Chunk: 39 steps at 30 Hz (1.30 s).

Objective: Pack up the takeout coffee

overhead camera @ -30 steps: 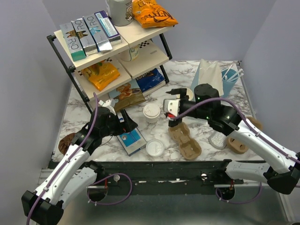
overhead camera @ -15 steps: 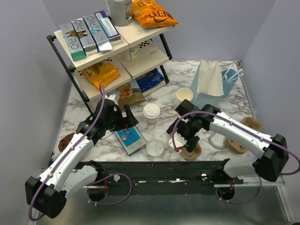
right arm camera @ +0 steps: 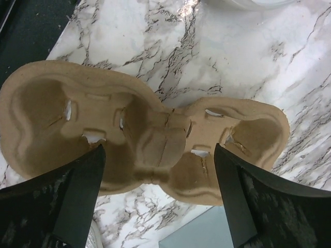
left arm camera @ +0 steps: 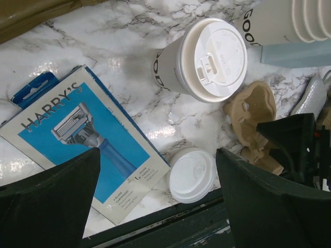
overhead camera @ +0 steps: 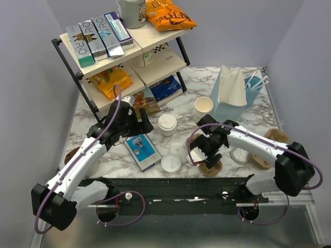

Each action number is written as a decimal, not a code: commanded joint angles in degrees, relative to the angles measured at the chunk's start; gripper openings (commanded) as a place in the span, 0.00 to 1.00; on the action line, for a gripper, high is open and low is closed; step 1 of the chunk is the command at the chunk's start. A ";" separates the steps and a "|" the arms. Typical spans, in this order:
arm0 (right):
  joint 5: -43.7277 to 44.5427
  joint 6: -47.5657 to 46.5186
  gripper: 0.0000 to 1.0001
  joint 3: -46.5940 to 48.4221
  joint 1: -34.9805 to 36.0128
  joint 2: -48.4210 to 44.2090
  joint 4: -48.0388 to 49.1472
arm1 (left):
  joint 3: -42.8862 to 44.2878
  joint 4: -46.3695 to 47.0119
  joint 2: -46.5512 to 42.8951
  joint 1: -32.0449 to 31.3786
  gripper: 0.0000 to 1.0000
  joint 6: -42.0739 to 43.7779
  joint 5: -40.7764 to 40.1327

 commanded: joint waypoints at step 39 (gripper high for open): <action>1.18 4.64 0.54 1.73 0.00 1.39 5.49 | 1.98 -0.33 1.16 0.36 0.99 3.68 -3.89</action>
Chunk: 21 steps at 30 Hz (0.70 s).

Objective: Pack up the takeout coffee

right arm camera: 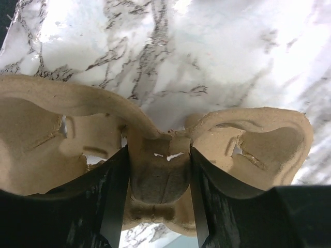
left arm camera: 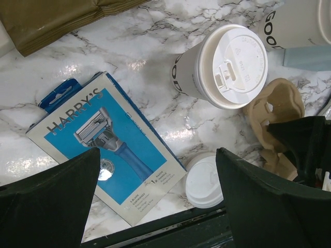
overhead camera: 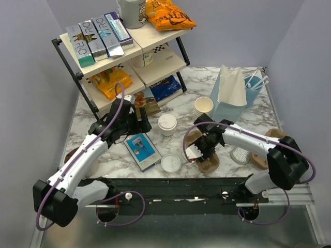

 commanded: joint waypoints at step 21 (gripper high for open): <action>9.45 31.97 0.50 23.07 -0.09 -22.86 16.89 | -4.28 16.24 -8.41 0.23 0.99 -7.47 10.32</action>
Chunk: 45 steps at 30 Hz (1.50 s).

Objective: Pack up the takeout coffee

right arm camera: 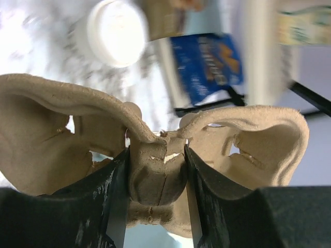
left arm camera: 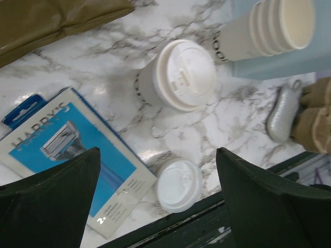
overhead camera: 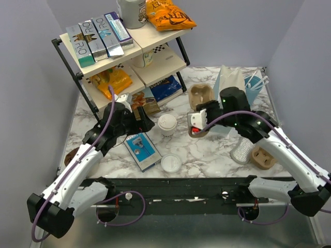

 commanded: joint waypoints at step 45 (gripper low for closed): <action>43.64 79.71 0.52 -14.92 -0.09 -42.46 32.98 | 78.10 -1.17 65.81 -26.14 0.29 7.94 -4.50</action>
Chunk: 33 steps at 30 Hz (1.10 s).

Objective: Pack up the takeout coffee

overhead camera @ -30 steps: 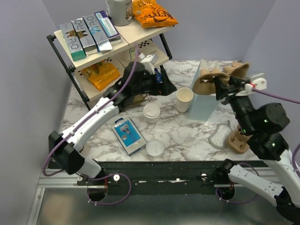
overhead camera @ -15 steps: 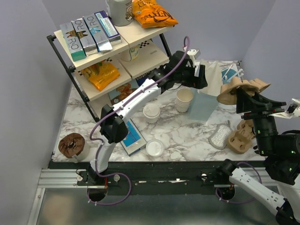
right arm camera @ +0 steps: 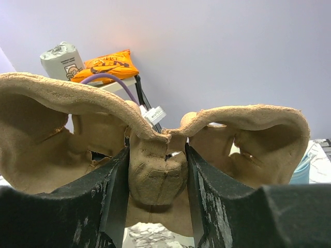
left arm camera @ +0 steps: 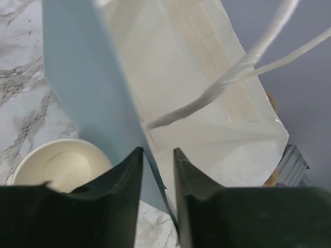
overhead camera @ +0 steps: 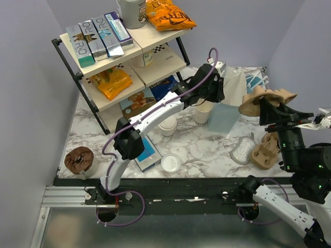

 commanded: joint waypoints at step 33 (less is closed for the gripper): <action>-63.96 17.73 0.53 10.87 0.09 13.90 -25.81 | -55.36 5.70 -50.81 -6.12 0.06 1.46 1.76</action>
